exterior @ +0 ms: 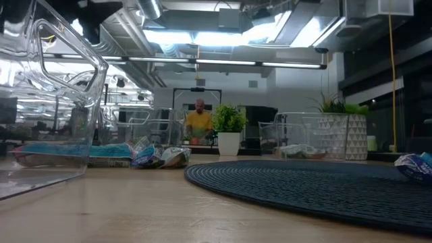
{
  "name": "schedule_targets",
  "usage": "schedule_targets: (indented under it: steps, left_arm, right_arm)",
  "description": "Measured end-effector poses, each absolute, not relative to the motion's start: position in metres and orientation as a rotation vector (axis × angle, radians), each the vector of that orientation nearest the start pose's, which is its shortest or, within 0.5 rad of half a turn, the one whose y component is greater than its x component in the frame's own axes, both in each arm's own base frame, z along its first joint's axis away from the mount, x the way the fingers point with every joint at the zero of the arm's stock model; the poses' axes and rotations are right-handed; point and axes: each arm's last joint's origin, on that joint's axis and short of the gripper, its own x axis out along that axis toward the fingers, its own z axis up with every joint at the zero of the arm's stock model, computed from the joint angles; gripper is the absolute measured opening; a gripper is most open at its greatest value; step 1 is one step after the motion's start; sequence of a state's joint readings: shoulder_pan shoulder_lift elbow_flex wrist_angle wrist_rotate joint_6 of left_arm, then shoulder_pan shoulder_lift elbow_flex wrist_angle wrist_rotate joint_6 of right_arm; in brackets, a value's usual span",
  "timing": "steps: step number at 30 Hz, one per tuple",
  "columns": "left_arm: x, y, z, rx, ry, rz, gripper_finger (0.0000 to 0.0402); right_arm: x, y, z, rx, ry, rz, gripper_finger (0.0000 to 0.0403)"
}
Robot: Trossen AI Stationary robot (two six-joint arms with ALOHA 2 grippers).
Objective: Pick and place Granola Bars by type
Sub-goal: Put the red granola bar into the top left transparent bin
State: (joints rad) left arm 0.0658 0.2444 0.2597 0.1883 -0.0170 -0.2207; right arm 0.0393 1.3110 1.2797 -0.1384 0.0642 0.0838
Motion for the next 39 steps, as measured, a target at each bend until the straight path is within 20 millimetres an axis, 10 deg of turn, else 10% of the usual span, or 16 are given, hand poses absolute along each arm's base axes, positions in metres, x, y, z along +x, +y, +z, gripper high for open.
schedule_targets:
  steps: [16,39]
  left_arm:
    - [0.173,0.013,0.323,-0.067,-0.084,0.098,0.0289]
    - [0.283,0.028,0.356,0.021,0.027,0.071,0.0239]
  right_arm:
    - [0.327,-0.024,0.392,0.043,-0.028,-0.009,0.0029]
    - [0.334,-0.027,0.392,0.061,-0.085,0.089,0.0019]
